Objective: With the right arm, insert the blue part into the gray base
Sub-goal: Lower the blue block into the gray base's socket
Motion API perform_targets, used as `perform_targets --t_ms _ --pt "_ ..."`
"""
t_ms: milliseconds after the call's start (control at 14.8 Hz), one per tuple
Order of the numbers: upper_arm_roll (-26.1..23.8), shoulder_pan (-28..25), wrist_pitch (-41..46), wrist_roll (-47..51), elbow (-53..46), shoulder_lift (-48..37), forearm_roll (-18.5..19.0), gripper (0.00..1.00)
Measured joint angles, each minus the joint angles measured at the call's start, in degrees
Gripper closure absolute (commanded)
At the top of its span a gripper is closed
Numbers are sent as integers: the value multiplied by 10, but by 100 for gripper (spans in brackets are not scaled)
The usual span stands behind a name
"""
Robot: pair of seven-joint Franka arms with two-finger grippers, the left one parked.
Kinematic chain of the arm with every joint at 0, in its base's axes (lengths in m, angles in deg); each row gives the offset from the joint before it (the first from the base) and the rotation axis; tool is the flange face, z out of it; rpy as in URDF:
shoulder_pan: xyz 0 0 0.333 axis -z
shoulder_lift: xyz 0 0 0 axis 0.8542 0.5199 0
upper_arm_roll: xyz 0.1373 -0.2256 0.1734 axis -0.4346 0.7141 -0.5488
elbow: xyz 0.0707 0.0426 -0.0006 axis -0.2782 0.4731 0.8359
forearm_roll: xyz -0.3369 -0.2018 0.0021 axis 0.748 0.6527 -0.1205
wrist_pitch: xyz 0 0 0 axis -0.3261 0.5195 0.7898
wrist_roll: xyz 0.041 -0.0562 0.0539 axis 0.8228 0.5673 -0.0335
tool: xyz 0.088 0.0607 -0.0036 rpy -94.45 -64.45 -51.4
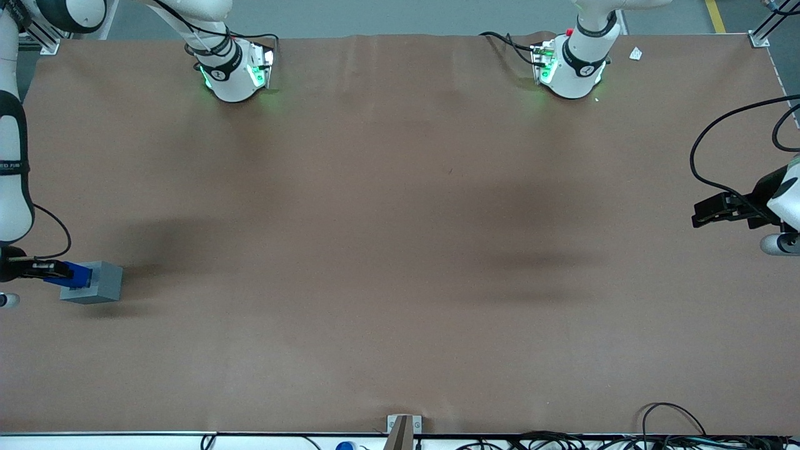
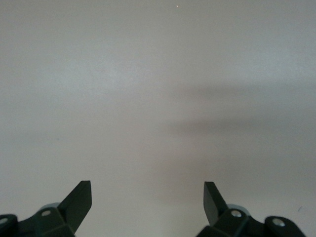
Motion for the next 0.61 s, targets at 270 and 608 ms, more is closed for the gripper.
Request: perform_targets --t_ms 270,608 --pt "-1 0 0 -3 0 1 0 76" --pt "-1 0 0 -7 0 3 0 76"
